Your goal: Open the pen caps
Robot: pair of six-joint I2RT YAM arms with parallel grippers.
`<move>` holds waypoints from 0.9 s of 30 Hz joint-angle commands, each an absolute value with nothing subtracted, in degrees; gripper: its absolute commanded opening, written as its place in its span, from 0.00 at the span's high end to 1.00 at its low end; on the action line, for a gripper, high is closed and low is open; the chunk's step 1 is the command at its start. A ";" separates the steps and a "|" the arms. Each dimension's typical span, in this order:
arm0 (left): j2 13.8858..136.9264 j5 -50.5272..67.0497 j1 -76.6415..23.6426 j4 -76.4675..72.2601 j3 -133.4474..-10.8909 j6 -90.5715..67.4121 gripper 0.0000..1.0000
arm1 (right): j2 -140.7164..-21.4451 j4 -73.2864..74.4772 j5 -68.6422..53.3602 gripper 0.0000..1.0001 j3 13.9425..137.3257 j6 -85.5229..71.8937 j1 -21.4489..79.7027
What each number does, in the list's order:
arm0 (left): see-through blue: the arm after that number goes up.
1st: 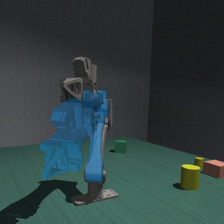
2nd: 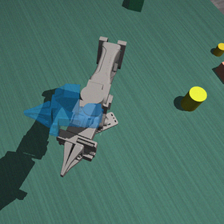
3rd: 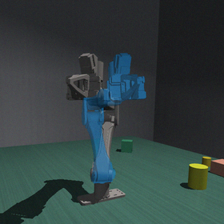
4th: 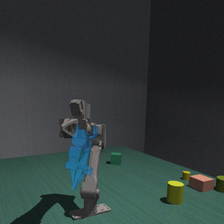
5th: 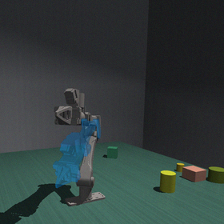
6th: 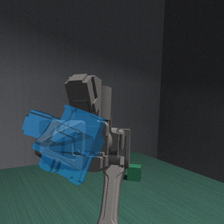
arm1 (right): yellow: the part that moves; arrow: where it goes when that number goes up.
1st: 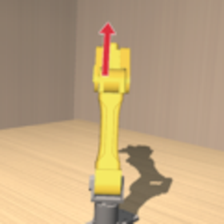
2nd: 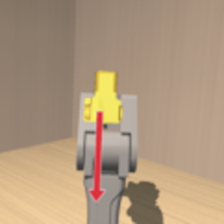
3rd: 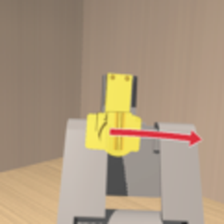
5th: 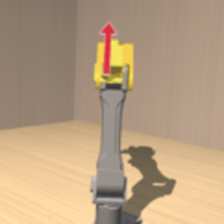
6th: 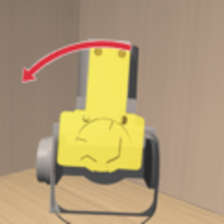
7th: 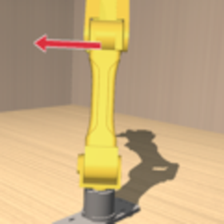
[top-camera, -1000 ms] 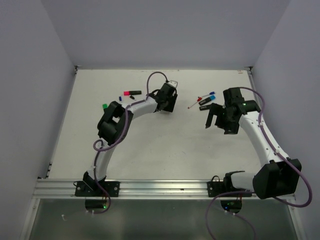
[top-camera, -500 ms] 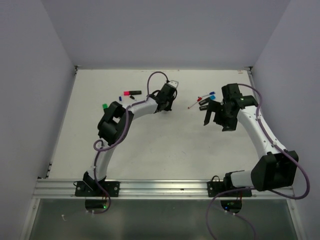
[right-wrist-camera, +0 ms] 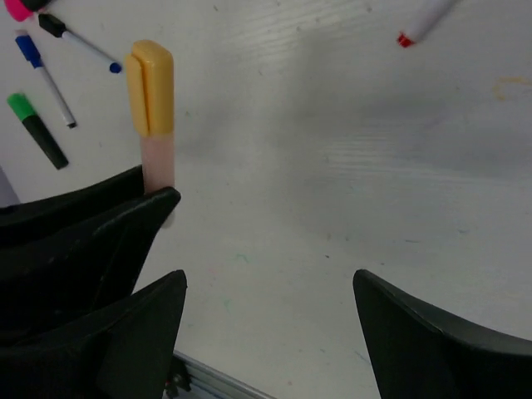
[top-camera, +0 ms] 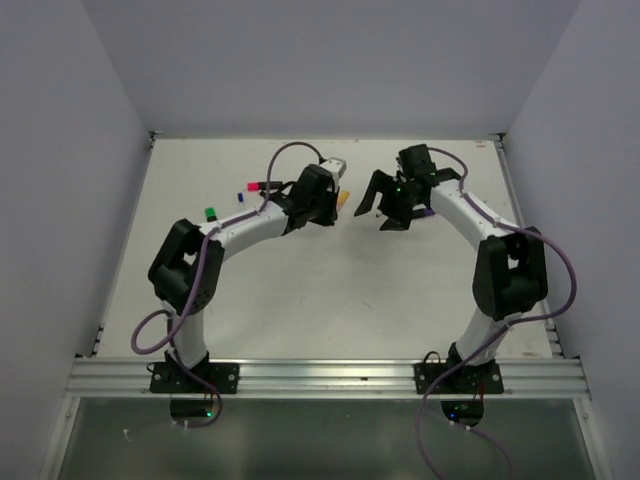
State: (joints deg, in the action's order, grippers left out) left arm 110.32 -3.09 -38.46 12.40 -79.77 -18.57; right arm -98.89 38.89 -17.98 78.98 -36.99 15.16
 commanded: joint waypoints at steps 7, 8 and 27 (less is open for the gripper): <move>102.31 9.05 -37.88 4.93 -72.08 -25.84 1.00 | -105.73 16.89 -22.59 0.23 79.54 -49.22 18.90; 102.04 9.31 -37.79 4.66 -71.46 -25.93 1.00 | -105.82 16.88 -22.41 0.24 79.72 -49.31 18.81; 100.55 16.78 -34.89 0.97 -69.26 -28.74 1.00 | -108.02 10.72 -24.78 0.45 77.61 -52.65 19.51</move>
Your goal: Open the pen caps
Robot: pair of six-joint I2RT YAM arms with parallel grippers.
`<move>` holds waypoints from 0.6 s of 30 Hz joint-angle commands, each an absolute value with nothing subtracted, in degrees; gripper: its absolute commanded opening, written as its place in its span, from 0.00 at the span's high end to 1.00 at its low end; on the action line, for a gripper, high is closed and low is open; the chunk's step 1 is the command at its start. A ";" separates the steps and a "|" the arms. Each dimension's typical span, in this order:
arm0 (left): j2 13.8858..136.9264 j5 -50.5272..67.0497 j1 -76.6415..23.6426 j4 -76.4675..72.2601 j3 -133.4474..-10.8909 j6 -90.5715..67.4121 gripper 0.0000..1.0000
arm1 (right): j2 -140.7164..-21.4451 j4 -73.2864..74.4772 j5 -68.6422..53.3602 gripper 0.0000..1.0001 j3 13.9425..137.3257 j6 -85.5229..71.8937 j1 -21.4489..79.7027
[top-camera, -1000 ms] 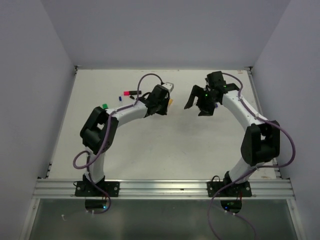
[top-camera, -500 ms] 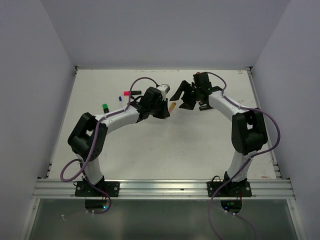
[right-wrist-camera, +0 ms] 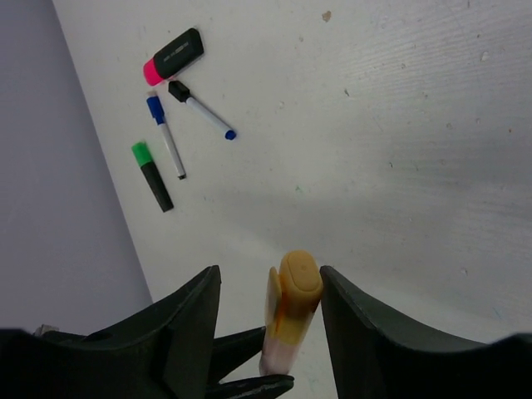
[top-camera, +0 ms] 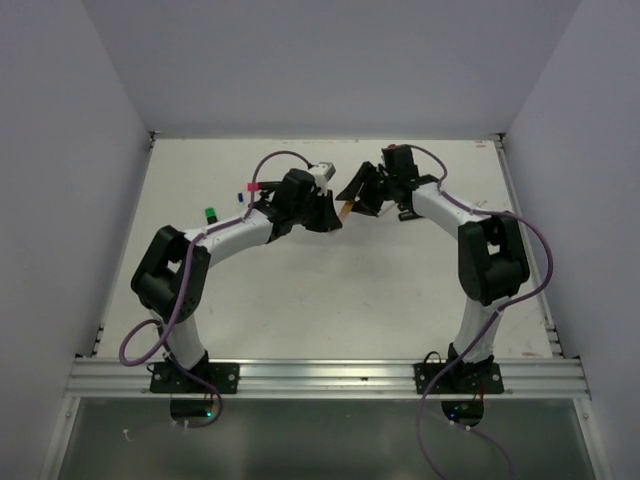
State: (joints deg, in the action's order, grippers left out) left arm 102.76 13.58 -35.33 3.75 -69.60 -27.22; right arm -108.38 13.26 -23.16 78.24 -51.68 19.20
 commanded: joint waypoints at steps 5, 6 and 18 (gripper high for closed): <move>100.72 18.54 -34.37 -1.40 -68.91 -29.62 1.00 | -108.89 9.75 -25.58 0.68 77.08 -53.35 19.69; 100.81 18.72 -34.19 -1.75 -68.82 -29.79 1.00 | -108.90 9.84 -25.49 0.72 77.08 -53.35 19.77; 101.87 23.20 -31.90 -1.67 -66.99 -30.76 1.00 | -108.98 13.27 -18.64 1.00 78.66 -55.45 19.95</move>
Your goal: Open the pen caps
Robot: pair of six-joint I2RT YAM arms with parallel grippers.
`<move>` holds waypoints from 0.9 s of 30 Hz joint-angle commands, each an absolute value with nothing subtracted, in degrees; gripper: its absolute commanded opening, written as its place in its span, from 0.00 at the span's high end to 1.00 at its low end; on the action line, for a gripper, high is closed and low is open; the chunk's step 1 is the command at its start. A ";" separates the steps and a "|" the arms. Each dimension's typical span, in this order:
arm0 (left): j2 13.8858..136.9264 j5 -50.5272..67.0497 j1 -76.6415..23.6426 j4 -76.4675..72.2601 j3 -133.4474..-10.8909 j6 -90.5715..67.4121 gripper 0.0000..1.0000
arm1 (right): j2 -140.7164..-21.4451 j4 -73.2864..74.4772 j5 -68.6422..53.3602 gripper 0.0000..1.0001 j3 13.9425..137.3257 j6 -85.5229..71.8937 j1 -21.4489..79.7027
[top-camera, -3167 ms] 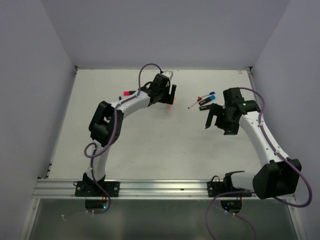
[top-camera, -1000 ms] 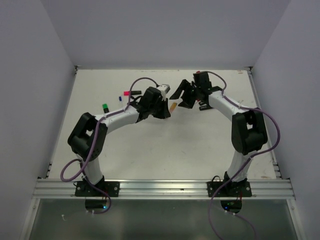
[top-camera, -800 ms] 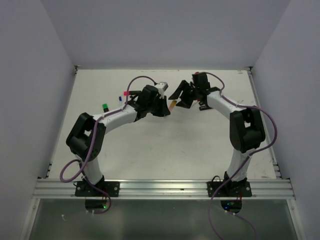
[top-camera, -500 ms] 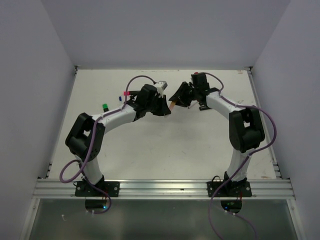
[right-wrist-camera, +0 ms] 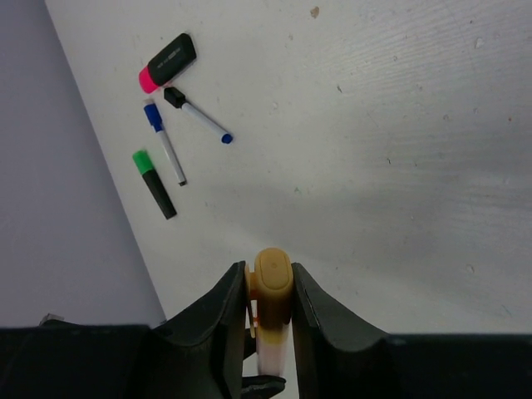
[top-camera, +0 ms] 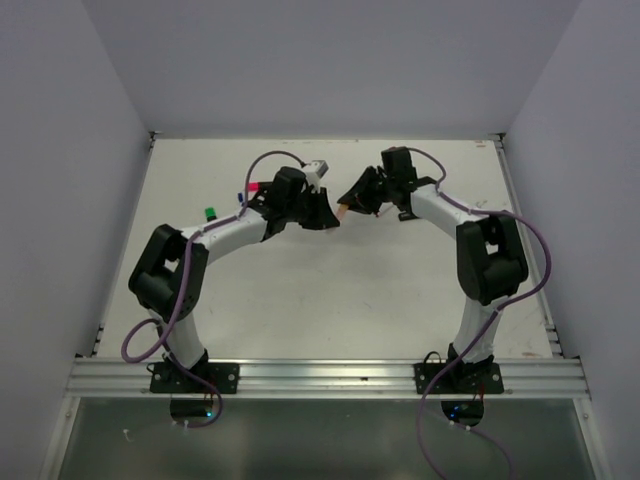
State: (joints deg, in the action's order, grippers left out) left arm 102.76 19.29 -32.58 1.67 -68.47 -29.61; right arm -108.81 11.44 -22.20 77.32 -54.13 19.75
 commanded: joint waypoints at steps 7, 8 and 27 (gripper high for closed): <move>97.30 30.58 -31.82 -5.18 -58.72 -29.27 1.00 | -113.37 -2.67 -29.65 1.00 82.52 -48.81 17.93; 96.77 31.98 -31.56 -5.79 -57.93 -29.53 1.00 | -113.73 -7.68 -33.54 1.00 81.05 -48.43 17.93; 90.62 0.73 -34.08 6.39 -57.38 -27.86 1.00 | -111.79 36.16 2.95 1.00 95.35 -41.92 28.03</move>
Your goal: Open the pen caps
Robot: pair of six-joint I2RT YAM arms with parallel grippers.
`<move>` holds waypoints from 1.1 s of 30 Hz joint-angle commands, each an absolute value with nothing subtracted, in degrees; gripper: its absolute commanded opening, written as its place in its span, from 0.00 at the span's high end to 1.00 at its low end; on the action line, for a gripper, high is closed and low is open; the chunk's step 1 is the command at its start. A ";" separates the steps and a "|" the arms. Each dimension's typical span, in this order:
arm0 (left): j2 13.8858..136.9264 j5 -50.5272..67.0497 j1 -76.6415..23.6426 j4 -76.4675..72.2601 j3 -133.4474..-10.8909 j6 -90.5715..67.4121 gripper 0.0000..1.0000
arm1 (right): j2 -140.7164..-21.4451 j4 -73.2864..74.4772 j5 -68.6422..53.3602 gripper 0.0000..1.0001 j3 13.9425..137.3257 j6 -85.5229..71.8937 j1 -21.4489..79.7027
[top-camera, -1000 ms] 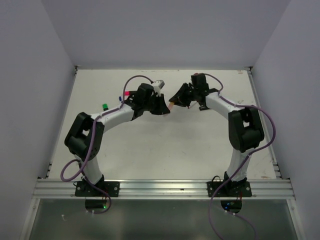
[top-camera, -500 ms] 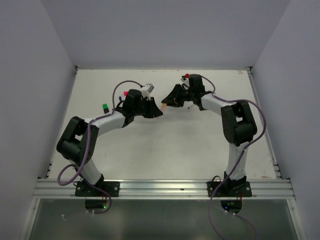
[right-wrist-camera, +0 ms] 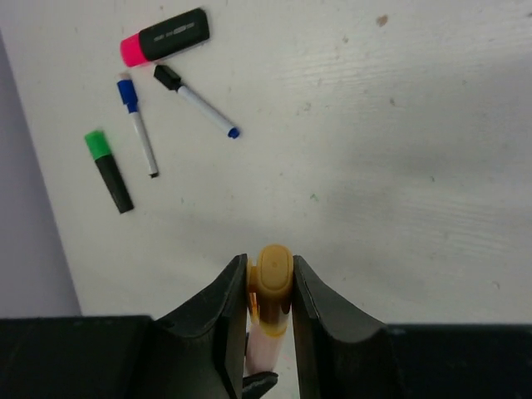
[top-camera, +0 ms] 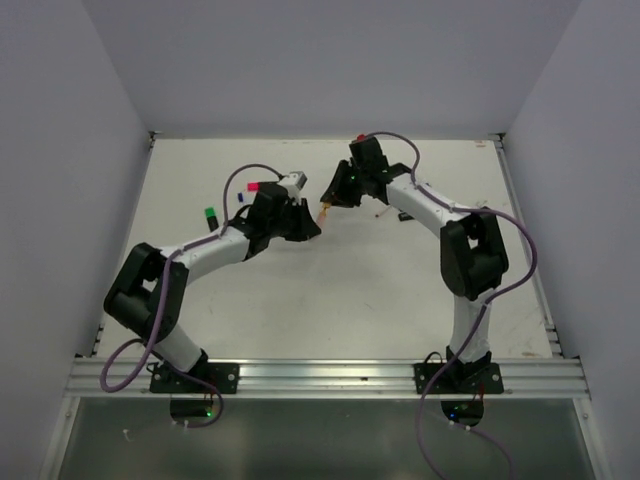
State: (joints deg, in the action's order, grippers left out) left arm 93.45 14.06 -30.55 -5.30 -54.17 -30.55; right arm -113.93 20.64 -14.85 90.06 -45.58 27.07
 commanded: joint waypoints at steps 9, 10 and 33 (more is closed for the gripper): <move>87.54 3.68 -32.79 0.98 -51.77 -29.62 1.00 | -107.93 28.93 -3.68 1.00 86.40 -42.10 28.39; 87.54 5.26 -32.26 0.97 -51.42 -29.53 1.00 | -108.63 28.57 -7.69 1.00 85.96 -41.58 27.17; 79.10 -11.42 -55.18 5.45 -34.63 -60.37 1.00 | -116.63 38.58 -11.78 0.97 89.39 -36.12 31.29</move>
